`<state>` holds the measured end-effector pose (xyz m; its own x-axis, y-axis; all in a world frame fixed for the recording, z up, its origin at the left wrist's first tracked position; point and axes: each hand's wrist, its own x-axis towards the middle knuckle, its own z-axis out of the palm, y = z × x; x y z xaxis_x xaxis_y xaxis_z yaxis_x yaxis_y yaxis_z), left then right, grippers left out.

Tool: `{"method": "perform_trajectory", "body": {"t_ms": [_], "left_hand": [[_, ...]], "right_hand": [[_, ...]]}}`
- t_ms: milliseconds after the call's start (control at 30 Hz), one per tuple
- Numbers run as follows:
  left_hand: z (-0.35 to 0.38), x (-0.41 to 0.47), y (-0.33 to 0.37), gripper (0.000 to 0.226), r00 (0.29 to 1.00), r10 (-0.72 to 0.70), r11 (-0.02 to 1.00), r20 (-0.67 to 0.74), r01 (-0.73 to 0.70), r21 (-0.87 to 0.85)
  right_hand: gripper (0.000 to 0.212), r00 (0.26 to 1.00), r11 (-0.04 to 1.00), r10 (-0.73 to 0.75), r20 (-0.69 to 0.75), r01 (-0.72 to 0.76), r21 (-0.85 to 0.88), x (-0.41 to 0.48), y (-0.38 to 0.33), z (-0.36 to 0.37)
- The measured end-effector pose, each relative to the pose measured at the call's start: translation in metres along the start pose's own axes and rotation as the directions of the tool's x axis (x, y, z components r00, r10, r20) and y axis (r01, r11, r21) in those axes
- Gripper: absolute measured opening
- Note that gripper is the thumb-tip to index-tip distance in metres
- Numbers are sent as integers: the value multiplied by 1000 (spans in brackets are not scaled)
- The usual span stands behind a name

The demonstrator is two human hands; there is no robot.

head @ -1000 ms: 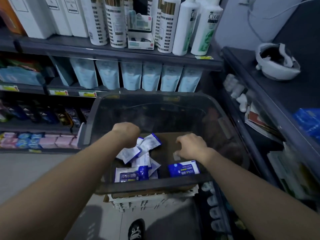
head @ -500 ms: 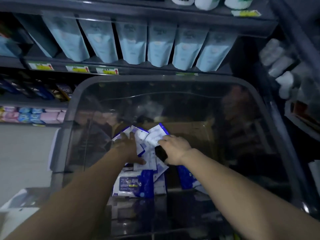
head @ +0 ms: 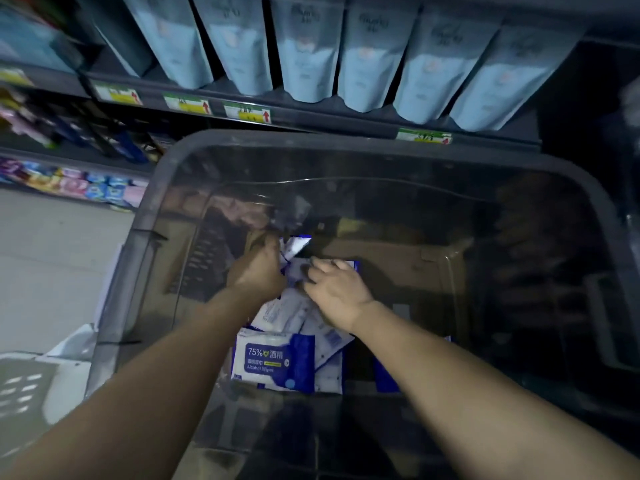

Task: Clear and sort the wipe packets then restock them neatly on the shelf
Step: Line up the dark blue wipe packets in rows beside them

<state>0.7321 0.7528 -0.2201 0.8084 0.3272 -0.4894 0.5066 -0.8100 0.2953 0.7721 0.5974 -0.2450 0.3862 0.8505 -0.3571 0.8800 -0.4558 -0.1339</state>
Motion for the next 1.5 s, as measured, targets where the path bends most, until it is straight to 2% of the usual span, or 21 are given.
{"method": "perform_trajectory", "body": {"t_ms": [67,133,200,267,367,467,533,600,667,700,733,767,867,933,1000,1067,1167,1233,1300,1400,1500], "left_hand": [[-14,1,5,9,999,-34,984,13,36,-175],[-23,2,7,21,996,-71,960,57,84,-266],[-30,2,5,22,990,-113,951,81,131,-280],[-34,4,-1,8,984,-161,940,74,176,-294],[-33,4,-4,29,971,-206,920,120,234,-315],[-34,3,2,37,964,-195,908,181,247,-338],[-36,4,5,35,958,-192,900,213,258,-351],[-34,5,7,21,952,-184,857,244,277,-434],[-30,2,9,8,928,-217,774,301,352,-527],[-24,3,8,14,917,-213,737,336,377,-561],[-16,4,6,27,916,-203,740,347,376,-558],[-6,5,3,39,927,-187,820,326,330,-467],[17,3,1,50,981,-127,972,147,152,-180],[23,2,5,55,994,-96,995,53,94,38],[26,1,11,64,997,-59,983,44,51,178],[27,1,19,62,999,-47,980,27,41,193],[19,2,28,37,1000,16,1000,22,-16,6],[9,6,29,31,996,68,994,54,-63,-91],[-4,10,29,43,990,119,989,72,-112,-96],[-16,17,22,56,983,105,984,152,-81,-156],[-13,14,14,52,970,70,995,234,-83,48]], "right_hand": [[73,992,1000,-27,124,27,-4,-5,4,1],[80,988,996,-76,135,80,-32,-7,1,6],[64,981,991,-116,155,125,-50,-3,-6,10],[46,985,990,-113,132,123,-72,0,-11,12],[30,992,991,-126,14,126,-31,1,-16,15],[29,988,985,-144,-55,148,92,-6,-6,9],[24,997,971,-63,-47,72,229,-17,4,-9],[15,995,919,103,-9,-91,384,-25,19,-24],[17,966,806,241,95,-254,534,-29,35,-29],[17,943,740,294,154,-327,587,-31,42,-25],[17,914,679,352,201,-397,618,-33,48,-20],[19,877,621,420,235,-466,630,-37,54,-13],[25,764,489,582,279,-603,630,-52,64,5],[32,751,471,613,246,-598,648,-59,65,10],[39,744,480,635,209,-592,647,-60,64,10],[39,719,405,654,235,-596,693,-58,64,10],[31,700,207,642,312,-550,809,-55,68,5],[19,710,186,646,280,-503,844,-56,73,-1],[22,712,159,657,249,-453,877,-61,79,-5],[24,687,200,697,203,-459,865,-70,86,-10],[16,612,313,766,198,-623,717,-80,89,-15]]}}
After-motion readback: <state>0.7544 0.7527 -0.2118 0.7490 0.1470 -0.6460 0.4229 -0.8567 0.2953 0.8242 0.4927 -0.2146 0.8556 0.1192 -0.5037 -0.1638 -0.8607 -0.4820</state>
